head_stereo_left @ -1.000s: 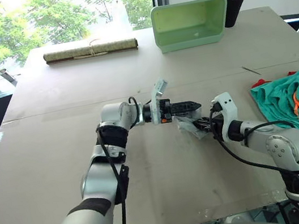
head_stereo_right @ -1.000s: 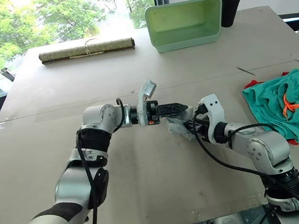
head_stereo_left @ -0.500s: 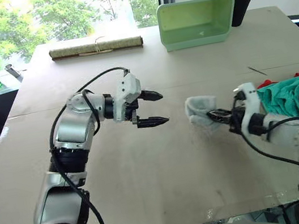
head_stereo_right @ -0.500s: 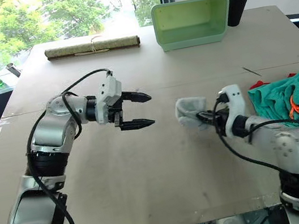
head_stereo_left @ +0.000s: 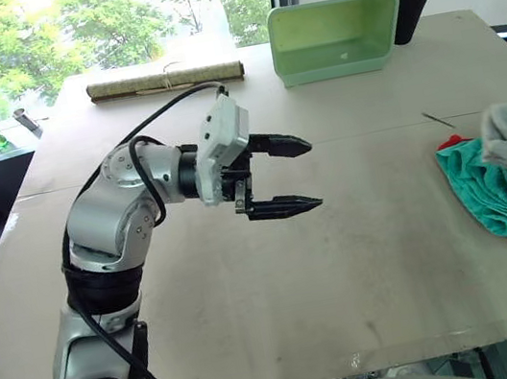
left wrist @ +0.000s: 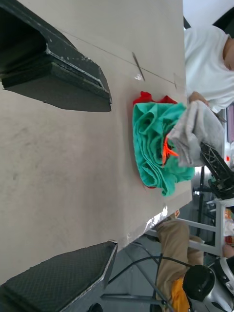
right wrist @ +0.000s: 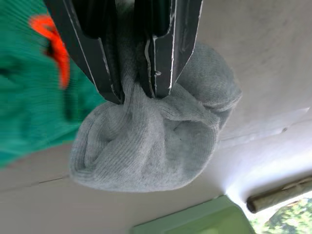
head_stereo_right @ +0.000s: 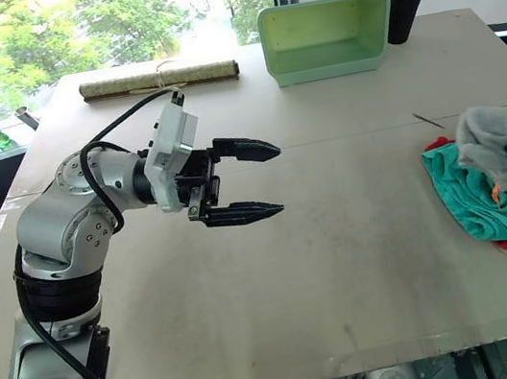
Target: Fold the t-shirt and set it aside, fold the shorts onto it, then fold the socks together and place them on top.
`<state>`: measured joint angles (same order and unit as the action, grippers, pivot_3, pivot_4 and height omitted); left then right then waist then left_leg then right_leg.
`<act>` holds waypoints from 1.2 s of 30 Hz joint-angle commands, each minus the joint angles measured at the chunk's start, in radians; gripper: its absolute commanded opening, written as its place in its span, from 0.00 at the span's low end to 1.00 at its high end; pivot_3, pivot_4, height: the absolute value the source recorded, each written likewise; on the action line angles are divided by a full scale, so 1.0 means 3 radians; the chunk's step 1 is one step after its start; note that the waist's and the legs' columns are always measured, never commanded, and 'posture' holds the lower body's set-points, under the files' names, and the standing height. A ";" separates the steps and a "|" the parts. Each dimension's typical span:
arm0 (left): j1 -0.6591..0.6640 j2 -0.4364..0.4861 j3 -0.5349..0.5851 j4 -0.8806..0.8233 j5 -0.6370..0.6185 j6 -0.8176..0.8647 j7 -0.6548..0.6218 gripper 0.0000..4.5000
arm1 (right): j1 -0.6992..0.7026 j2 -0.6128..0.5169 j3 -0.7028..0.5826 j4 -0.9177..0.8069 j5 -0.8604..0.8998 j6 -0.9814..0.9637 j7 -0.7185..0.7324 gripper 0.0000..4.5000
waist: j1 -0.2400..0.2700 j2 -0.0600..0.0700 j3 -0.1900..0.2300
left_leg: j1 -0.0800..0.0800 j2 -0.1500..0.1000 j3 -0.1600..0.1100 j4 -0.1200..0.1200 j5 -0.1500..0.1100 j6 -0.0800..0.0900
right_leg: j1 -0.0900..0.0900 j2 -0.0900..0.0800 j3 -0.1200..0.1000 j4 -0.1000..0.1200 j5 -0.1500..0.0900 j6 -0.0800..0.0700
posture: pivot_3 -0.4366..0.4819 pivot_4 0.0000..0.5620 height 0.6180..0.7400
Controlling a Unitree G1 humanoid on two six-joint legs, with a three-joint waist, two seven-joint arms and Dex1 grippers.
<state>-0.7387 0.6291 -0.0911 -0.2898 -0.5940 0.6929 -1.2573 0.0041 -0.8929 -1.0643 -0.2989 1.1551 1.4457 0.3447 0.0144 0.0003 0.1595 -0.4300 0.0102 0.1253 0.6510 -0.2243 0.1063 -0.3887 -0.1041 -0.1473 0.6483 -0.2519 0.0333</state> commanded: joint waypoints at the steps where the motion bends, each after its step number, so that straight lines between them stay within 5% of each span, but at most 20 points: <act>1: -0.0132 0.0026 0.0008 -0.0095 -0.0070 0.0011 0.0036 1.00 | 0.0190 -0.0258 -0.0151 0.0372 -0.0283 -0.0250 0.0243 0.00 | 0.0002 0.0000 -0.0001 | 0.0000 0.0000 0.0000 0.0000 0.0000 0.0000 | 0.0001 0.0000 0.0000 0.0000 0.0000 0.0000 | 0.48 0.27 1.00; 9: -0.0216 0.0110 -0.0112 -0.0185 -0.0035 0.0096 0.0113 1.00 | 0.0078 -0.0371 0.0597 0.1208 -0.1031 -0.0971 0.0470 0.00 | -0.0004 0.0006 0.0000 | 0.0003 0.0000 0.0000 0.0003 0.0000 0.0002 | 0.0004 0.0003 0.0003 -0.0002 -0.0007 0.0014 | 0.48 0.27 1.00; 10: -0.0215 0.0122 -0.0115 -0.0208 -0.0044 0.0116 0.0120 1.00 | 0.0051 -0.0370 0.0635 0.1245 -0.1093 -0.1023 0.0459 0.20 | -0.0006 0.0006 0.0000 | 0.0003 0.0001 0.0000 0.0003 0.0000 0.0001 | 0.0004 0.0004 0.0004 -0.0002 -0.0007 0.0014 | 0.48 0.27 1.00; 13: -0.0198 0.0158 -0.0098 -0.0278 -0.0073 0.0188 0.0169 1.00 | -0.0034 -0.0377 0.0643 0.1323 -0.1191 -0.1152 0.0508 0.43 | 0.0002 0.0007 0.0000 | 0.0003 0.0001 0.0000 0.0003 0.0000 0.0001 | 0.0004 0.0004 0.0004 -0.0002 -0.0007 0.0014 | 0.48 0.27 1.00; 18: -0.0027 0.0203 -0.0029 -0.0354 -0.0072 0.0243 0.0319 1.00 | 0.0067 -0.0480 0.0480 0.1147 -0.1262 -0.1235 0.0739 0.99 | 0.0009 0.0008 -0.0001 | 0.0002 0.0001 -0.0001 0.0004 0.0000 0.0001 | 0.0006 0.0003 0.0004 -0.0003 -0.0007 0.0014 | 0.48 0.27 1.00; 28: 0.0803 0.0382 0.0193 -0.0551 0.0168 0.0095 0.0864 1.00 | 0.0489 -0.0328 0.0372 0.0128 -0.1398 -0.2170 0.1580 0.99 | 0.0001 0.0007 0.0000 | 0.0008 0.0004 -0.0002 0.0001 -0.0001 0.0000 | 0.0008 0.0005 0.0006 -0.0004 -0.0008 0.0015 | 0.48 0.27 1.00; 32: 0.1302 0.0354 0.0335 -0.0814 0.0172 0.0189 0.1200 1.00 | 0.0459 -0.0006 0.0807 -0.0362 -0.1360 -0.2458 0.1636 0.99 | 0.0001 0.0002 -0.0001 | 0.0006 0.0004 -0.0007 0.0000 -0.0004 -0.0005 | 0.0008 0.0003 0.0005 -0.0012 -0.0008 0.0014 | 0.48 0.27 1.00; 36: 0.2106 0.0194 0.0401 -0.1136 0.0423 -0.0093 0.1622 1.00 | 0.0597 0.0494 0.1818 -0.0775 -0.1578 -0.2991 0.1881 0.99 | 0.0001 0.0003 -0.0003 | 0.0002 0.0004 -0.0010 -0.0002 -0.0009 -0.0014 | 0.0007 -0.0001 0.0002 -0.0015 -0.0007 0.0013 | 0.48 0.27 1.00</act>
<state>-0.1536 0.7062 0.0107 -0.5772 -0.4925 0.7100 -0.8190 0.1630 -0.7610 -0.6074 -0.4812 0.7078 0.6232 0.8624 0.0149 0.0013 0.1586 -0.4287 0.0113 0.1223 0.6494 -0.2273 0.1021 -0.3861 -0.1044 -0.1467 0.6430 -0.2541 0.0373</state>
